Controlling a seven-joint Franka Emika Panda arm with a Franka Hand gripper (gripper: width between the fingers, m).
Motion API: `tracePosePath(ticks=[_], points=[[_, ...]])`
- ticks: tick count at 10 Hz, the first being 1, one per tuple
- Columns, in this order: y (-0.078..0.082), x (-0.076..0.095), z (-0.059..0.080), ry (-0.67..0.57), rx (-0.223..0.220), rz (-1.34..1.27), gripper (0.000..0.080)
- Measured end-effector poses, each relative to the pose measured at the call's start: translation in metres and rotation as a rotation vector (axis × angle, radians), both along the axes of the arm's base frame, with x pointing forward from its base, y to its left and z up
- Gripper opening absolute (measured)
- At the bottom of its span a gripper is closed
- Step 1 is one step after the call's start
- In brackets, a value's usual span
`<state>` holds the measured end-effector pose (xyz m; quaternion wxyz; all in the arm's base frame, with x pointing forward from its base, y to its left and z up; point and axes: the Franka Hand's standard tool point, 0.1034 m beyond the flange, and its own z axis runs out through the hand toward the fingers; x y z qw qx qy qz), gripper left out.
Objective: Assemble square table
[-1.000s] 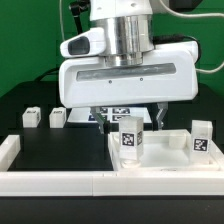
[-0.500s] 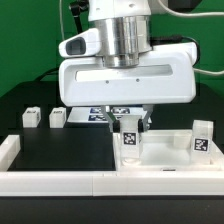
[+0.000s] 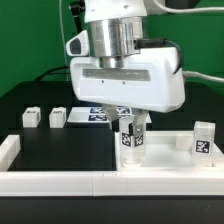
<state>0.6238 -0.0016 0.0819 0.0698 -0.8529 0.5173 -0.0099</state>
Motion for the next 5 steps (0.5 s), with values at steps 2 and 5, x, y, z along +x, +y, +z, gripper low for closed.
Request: tracePosePath(ticks=[2, 5], points=[[0.0006, -0.0008, -0.0005, 0.022, 0.035, -0.24, 0.029], [-0.0019, -0.0019, -0.0016, 0.026, 0.064, -0.416, 0.029]])
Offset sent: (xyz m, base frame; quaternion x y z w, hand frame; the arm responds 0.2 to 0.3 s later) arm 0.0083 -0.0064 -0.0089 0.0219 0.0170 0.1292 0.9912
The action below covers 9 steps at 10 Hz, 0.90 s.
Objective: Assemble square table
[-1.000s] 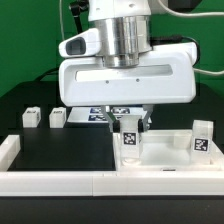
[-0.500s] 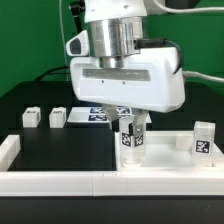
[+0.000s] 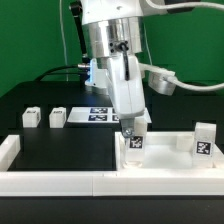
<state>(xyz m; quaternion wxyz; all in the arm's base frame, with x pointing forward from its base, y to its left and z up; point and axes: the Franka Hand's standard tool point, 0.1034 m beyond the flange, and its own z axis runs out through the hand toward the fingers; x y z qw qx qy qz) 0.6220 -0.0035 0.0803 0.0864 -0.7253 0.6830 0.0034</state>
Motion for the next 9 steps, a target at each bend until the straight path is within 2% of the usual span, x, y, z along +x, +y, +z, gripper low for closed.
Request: tracePosePath(ticks=[1, 2, 3, 4, 7, 9], points=[[0.001, 0.0, -0.002, -0.014, -0.02, 0.087, 0.0403], [0.007, 0.001, -0.007, -0.034, -0.052, 0.193, 0.0559], [0.014, 0.0, -0.008, -0.039, -0.093, 0.365, 0.0559], [0.018, 0.001, -0.007, -0.05, -0.121, 0.51, 0.063], [0.017, 0.001, -0.007, -0.071, -0.145, 0.725, 0.0648], [0.014, 0.001, -0.007, -0.088, -0.207, 1.094, 0.0648]])
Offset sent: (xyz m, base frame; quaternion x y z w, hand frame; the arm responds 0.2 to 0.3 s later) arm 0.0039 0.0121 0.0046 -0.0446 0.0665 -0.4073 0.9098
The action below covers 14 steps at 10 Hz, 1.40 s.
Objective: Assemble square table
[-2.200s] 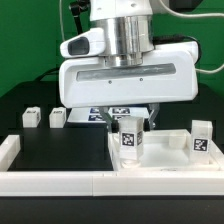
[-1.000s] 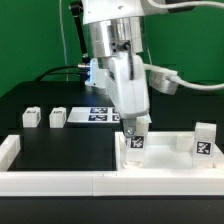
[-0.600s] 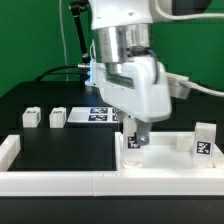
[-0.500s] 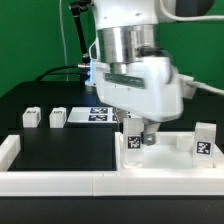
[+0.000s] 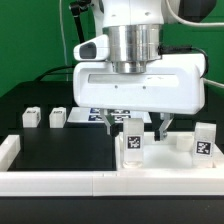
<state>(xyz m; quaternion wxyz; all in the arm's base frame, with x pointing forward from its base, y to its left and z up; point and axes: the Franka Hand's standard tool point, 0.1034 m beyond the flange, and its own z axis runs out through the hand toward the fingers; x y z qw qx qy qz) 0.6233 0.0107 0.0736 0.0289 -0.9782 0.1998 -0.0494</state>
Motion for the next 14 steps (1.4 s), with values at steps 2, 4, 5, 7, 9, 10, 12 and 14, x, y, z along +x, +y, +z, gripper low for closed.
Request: tracePosePath(ticks=[2, 4, 5, 7, 9, 10, 12, 14], points=[[0.003, 0.0, 0.0, -0.002, -0.028, 0.136, 0.0648], [0.003, 0.0, 0.0, -0.001, -0.026, 0.123, 0.0386], [0.002, 0.0, 0.0, 0.0, -0.023, 0.088, 0.0386], [0.001, 0.0, -0.001, 0.005, -0.007, -0.063, 0.0291], [-0.001, 0.001, 0.001, 0.018, 0.037, -0.292, 0.0291], [-0.001, 0.002, 0.0, 0.032, 0.055, -0.437, 0.0291], [-0.006, 0.004, -0.002, 0.067, 0.133, -0.762, 0.0292], [-0.008, 0.003, -0.002, 0.085, 0.189, -0.925, 0.0292]])
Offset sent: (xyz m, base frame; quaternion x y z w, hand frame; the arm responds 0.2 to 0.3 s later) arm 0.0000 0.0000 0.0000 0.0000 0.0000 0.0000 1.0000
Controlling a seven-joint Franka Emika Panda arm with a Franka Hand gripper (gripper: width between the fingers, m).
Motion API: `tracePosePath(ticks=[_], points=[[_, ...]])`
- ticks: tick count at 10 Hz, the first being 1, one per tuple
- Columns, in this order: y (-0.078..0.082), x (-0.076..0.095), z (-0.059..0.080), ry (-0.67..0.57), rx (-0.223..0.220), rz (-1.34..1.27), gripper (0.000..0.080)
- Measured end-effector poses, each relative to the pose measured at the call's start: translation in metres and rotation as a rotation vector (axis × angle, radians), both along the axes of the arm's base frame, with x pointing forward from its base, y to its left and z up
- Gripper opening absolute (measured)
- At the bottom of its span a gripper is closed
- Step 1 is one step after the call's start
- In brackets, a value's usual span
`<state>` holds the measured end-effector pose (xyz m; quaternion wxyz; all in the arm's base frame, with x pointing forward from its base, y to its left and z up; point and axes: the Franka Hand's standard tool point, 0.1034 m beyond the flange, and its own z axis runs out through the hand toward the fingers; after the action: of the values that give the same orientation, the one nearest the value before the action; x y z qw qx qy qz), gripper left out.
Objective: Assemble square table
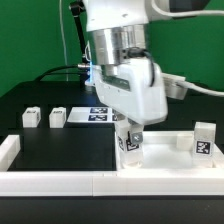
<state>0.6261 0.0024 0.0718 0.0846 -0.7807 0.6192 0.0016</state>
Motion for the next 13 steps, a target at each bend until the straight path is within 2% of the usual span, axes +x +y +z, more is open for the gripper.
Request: tracePosePath(ticks=[1, 2, 3, 4, 5, 6, 8, 9, 10, 11, 12, 13], points=[[0.0, 0.0, 0.0, -0.001, -0.003, 0.015, 0.0292], [0.001, 0.0, -0.001, -0.011, -0.011, 0.074, 0.0386], [0.004, 0.0, -0.003, -0.046, -0.042, 0.239, 0.0386], [0.009, -0.001, -0.003, -0.057, -0.074, 0.432, 0.0571], [0.01, 0.003, 0.0, -0.068, -0.106, 0.58, 0.0626], [0.008, 0.002, -0.001, -0.069, -0.107, 0.577, 0.0643], [0.008, 0.001, -0.002, -0.088, -0.14, 0.779, 0.0648], [0.012, -0.002, -0.003, -0.101, -0.201, 0.984, 0.0648], [0.01, -0.001, -0.001, -0.114, -0.225, 1.149, 0.0649], [0.007, 0.0, -0.001, -0.122, -0.228, 1.201, 0.0649], [0.009, 0.0, -0.002, -0.117, -0.221, 1.146, 0.0568], [0.009, 0.0, -0.002, -0.116, -0.222, 1.149, 0.0432]])
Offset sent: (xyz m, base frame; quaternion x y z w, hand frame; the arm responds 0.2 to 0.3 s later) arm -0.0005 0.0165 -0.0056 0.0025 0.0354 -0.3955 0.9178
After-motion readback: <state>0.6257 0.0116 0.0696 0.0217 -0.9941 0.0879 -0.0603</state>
